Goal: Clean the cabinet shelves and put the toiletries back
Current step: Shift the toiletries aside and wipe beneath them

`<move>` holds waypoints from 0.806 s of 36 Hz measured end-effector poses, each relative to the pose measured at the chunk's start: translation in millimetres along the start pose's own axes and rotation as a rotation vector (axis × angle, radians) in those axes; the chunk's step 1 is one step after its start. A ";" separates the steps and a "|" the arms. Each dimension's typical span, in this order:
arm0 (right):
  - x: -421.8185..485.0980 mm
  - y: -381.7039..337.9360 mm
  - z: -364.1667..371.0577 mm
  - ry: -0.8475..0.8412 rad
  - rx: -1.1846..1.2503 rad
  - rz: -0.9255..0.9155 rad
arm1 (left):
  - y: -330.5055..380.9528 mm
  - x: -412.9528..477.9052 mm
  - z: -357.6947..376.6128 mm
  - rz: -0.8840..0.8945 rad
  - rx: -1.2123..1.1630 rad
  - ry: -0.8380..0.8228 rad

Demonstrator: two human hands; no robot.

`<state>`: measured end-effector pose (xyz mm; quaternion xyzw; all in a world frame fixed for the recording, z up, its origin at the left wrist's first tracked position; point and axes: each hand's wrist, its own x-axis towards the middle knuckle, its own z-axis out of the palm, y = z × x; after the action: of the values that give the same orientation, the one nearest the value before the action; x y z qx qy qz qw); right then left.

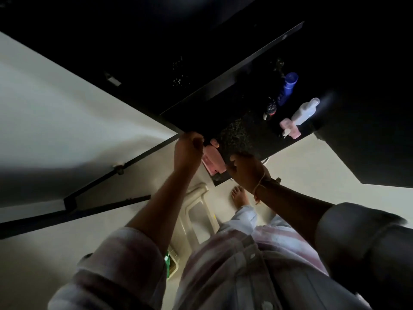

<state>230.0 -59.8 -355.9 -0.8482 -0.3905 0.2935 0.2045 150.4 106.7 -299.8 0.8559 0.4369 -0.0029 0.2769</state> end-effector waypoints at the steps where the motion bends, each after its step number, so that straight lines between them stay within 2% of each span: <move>1: 0.8 -2.1 2.6 -0.013 -0.014 0.014 | -6.1 -5.9 6.6 -0.114 -0.031 0.029; 5: 8.1 -8.0 12.3 -0.031 -0.031 0.075 | -27.3 -26.6 32.6 -0.434 -0.148 0.030; 9: 15.4 -13.1 19.8 -0.026 -0.005 0.121 | -35.1 -38.0 51.4 -0.569 -0.316 0.019; 13: 21.1 -16.4 25.4 -0.015 0.008 0.143 | -36.2 -37.7 62.4 -0.597 -0.362 -0.023; 17: 25.4 -17.9 30.8 -0.026 -0.001 0.163 | -35.6 -34.2 68.5 -0.550 -0.330 -0.085; 25: 33.6 -23.2 33.8 -0.072 0.011 0.187 | -31.2 -28.3 71.5 -0.600 -0.347 -0.027; 29: 35.8 -21.2 33.9 -0.096 -0.005 0.188 | -28.1 -24.2 71.7 -0.617 -0.345 -0.106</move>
<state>214.9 -14.9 -381.0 -0.8667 -0.3192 0.3506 0.1550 131.4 67.6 -367.8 0.6228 0.6539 -0.0572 0.4257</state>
